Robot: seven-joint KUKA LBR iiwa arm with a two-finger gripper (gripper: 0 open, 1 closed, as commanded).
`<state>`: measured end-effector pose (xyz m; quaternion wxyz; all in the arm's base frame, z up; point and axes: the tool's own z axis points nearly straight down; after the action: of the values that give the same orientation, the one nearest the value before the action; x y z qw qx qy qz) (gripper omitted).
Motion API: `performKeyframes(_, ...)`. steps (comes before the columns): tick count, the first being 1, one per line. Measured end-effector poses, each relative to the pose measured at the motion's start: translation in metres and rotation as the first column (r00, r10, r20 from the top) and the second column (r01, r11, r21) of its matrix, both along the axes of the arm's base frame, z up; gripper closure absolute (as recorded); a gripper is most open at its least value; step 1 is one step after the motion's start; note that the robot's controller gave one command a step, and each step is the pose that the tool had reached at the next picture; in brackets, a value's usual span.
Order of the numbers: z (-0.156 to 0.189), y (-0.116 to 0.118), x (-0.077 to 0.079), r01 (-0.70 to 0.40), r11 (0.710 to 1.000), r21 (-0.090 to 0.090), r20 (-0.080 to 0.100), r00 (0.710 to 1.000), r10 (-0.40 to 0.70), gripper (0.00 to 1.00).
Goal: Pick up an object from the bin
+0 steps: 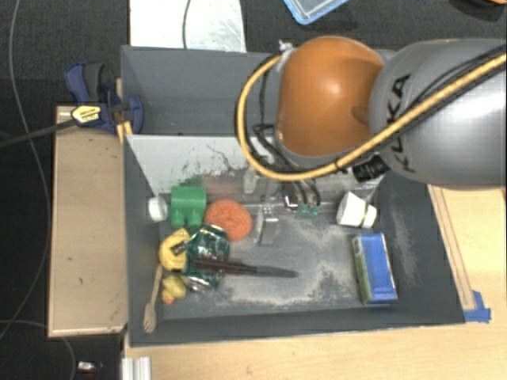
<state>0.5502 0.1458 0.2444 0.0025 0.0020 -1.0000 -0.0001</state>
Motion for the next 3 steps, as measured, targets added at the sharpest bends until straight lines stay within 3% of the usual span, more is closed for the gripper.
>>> performKeyframes(1, 0.004, -0.001, 0.001, 0.002, 1.000, 0.001, 0.008, 1.000, -0.003, 0.00)
performKeyframes(2, 0.010, 0.021, 0.024, -0.235, 0.972, 0.001, 0.012, 0.972, 0.235, 0.00)
performKeyframes(3, -0.040, -0.007, 0.010, -0.046, 0.999, 0.002, 0.010, 0.999, 0.046, 0.00)
